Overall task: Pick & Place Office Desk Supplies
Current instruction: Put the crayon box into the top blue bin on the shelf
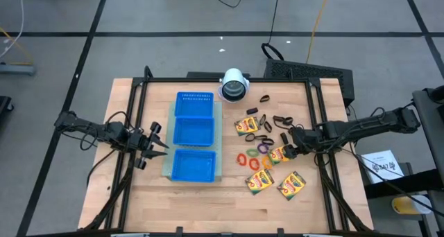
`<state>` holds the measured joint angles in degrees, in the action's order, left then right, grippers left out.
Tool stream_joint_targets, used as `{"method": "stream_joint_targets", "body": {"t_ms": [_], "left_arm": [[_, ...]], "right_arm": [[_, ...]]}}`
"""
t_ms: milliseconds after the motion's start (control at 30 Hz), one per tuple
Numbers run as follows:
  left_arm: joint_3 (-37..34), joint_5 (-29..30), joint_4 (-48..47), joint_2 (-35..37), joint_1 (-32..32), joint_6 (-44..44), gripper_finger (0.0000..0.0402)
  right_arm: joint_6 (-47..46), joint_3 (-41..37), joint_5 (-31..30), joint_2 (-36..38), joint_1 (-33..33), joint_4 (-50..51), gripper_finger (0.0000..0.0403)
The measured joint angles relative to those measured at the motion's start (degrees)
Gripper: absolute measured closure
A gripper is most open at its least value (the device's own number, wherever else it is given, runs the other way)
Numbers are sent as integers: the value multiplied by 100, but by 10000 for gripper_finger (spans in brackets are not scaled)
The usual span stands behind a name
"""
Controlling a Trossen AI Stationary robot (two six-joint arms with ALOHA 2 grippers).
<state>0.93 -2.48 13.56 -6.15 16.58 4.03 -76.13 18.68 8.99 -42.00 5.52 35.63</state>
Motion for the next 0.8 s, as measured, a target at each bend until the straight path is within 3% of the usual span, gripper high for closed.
{"method": "stream_joint_targets", "body": {"t_ms": [467,800], "left_arm": [[0,0,0,0,0,0,286],[0,2,1,1,1,-1,286]], "right_arm": [[62,-33,48,-13,2,-894,111],[24,-518,232,-3,0,-1821,184]]}}
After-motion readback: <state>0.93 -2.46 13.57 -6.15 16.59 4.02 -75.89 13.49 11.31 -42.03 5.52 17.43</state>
